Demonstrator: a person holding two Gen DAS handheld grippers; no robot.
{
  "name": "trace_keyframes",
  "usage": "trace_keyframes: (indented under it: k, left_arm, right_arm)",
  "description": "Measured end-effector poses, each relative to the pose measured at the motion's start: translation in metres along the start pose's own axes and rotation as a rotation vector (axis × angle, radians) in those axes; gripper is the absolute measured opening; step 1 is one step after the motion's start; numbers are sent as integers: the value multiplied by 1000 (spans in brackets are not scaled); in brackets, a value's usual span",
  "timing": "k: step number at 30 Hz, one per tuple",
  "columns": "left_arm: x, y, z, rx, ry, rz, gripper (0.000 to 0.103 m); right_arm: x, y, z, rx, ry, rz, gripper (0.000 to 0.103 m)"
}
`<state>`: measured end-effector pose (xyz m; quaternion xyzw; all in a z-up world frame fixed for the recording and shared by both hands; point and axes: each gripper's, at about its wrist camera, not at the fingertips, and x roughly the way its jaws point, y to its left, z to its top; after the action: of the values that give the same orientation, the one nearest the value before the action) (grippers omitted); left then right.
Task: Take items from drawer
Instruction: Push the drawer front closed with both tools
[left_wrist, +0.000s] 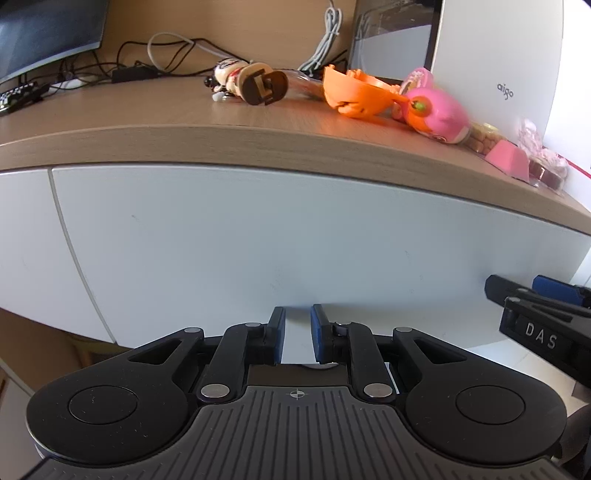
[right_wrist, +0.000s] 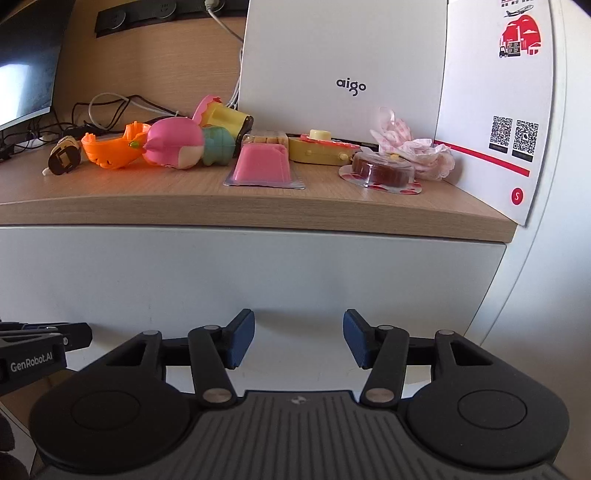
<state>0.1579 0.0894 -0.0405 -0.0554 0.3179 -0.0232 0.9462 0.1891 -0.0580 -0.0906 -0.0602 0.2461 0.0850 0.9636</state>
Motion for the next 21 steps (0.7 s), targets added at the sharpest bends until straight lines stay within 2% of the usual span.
trace_keyframes:
  k: [5, 10, 21]
  left_arm:
    - [-1, -7, -1, 72, -17, -6, 17]
    - [-15, -5, -1, 83, -94, 30, 17]
    - [-6, -8, 4, 77, -35, 14, 17]
  right_arm:
    - [0, -10, -6, 27, 7, -27, 52]
    - [-5, -12, -11, 51, -12, -30, 52]
    - [-6, -8, -12, 36, 43, -21, 52]
